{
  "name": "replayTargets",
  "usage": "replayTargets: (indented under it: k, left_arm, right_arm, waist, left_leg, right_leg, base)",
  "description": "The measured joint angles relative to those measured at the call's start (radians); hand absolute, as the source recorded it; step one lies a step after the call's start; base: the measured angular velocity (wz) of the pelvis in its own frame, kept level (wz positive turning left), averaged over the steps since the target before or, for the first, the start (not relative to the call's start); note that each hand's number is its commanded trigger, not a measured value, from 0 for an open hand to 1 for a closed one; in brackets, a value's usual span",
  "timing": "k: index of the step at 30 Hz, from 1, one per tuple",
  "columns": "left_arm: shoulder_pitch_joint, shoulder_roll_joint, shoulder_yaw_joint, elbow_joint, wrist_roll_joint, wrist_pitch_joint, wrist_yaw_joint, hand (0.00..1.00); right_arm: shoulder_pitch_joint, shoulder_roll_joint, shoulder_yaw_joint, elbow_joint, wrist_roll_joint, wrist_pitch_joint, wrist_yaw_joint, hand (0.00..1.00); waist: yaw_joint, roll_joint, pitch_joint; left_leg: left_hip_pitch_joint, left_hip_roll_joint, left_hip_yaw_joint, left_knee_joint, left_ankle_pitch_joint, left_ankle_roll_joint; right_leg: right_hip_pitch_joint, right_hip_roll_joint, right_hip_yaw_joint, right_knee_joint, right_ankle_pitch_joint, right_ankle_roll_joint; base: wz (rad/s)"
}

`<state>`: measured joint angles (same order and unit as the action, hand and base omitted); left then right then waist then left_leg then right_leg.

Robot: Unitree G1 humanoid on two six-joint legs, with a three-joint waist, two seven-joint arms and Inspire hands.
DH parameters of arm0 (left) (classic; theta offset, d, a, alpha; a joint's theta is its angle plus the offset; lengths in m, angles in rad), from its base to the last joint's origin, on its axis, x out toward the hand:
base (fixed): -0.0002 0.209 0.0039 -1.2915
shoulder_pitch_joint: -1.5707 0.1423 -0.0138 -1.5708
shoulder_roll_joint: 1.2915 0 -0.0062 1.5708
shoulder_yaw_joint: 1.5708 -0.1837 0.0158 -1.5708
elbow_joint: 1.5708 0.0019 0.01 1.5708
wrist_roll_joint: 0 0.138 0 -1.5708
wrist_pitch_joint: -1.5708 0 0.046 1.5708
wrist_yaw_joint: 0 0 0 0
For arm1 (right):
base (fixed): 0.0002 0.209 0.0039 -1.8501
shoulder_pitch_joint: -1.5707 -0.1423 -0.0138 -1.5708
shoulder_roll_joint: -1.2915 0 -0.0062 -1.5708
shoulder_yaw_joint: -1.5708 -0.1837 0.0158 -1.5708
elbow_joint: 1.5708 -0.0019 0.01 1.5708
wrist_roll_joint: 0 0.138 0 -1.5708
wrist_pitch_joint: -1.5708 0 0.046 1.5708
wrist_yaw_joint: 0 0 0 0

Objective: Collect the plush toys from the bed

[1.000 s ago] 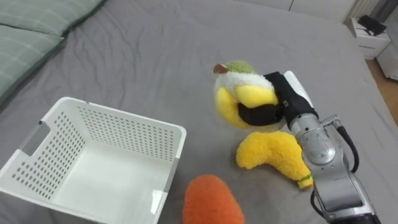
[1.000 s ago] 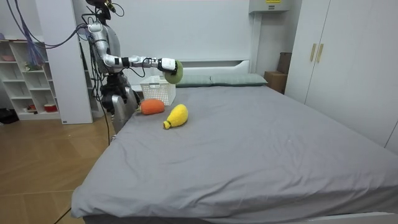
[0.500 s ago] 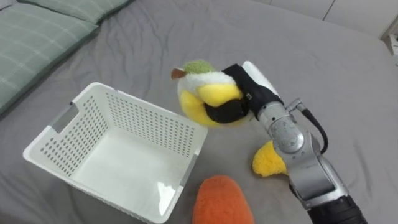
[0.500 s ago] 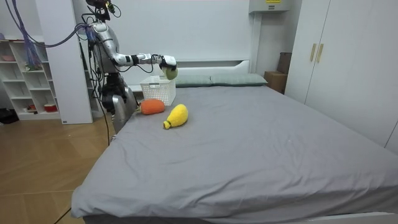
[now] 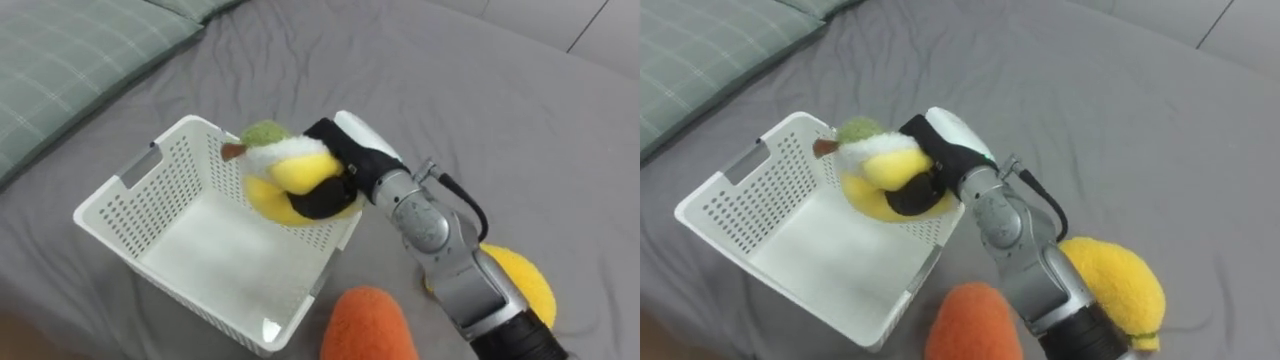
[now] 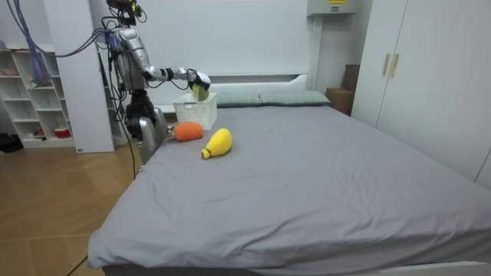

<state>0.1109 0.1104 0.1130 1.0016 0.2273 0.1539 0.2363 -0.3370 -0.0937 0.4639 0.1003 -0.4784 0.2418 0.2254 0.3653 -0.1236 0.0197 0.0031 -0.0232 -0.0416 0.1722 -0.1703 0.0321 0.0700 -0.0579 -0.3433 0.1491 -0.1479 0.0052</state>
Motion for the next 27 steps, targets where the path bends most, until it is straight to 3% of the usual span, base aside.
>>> replayTargets:
  k: [1, 2, 7, 11, 27]
  left_arm:
    - [-0.005, 0.0, 0.0, 0.001, -0.002, 0.0, 0.004, 0.0]
    - [-0.01, 0.001, -0.004, 0.001, -0.001, 0.0, 0.014, 0.0]
    - [-0.026, -0.004, -0.02, -0.009, 0.0, 0.0, 0.023, 0.0]
    - [-0.054, -0.005, -0.021, -0.014, 0.001, 0.0, 0.03, 0.0]
    - [-0.07, -0.002, -0.021, 0.001, 0.003, -0.001, 0.044, 0.0]
  right_arm:
    - [0.0, 0.011, 0.002, 0.004, 0.0, 0.0, 0.007, 0.33]
    - [0.0, 0.017, 0.007, 0.005, 0.003, 0.0, 0.012, 0.0]
    - [0.0, 0.018, 0.028, 0.029, 0.0, 0.0, 0.02, 0.0]
    - [-0.002, 0.022, 0.043, 0.095, -0.004, 0.0, 0.018, 0.0]
    - [-0.004, 0.013, 0.062, 0.129, -0.038, -0.001, 0.017, 0.0]
  waist:
    - [0.0, -0.001, 0.0004]
    - [0.004, -0.004, 0.0014]
    - [0.029, -0.015, 0.0012]
    - [0.052, -0.012, 0.0035]
    - [0.051, -0.018, 0.0061]
  left_leg:
    - [-0.003, -0.001, -0.005, 0.0, 0.001, 0.0]
    - [-0.008, -0.003, -0.009, 0.0, 0.003, 0.0]
    - [-0.026, -0.005, -0.015, 0.001, 0.007, 0.001]
    - [-0.028, -0.006, -0.018, 0.004, 0.009, 0.001]
    - [-0.027, -0.007, -0.019, -0.003, 0.01, 0.001]
  right_leg:
    - [-0.002, -0.001, -0.005, 0.0, 0.0, 0.0]
    - [-0.005, -0.002, -0.005, 0.0, 0.0, 0.0]
    - [-0.021, -0.003, -0.007, 0.002, 0.0, 0.0]
    - [-0.019, -0.005, -0.016, 0.001, 0.0, 0.0]
    - [-0.02, -0.005, -0.017, -0.001, 0.0, 0.001]
  base:
    - [0.13]
    - [0.13]
    - [0.04]
    - [0.02]
    - [0.0]
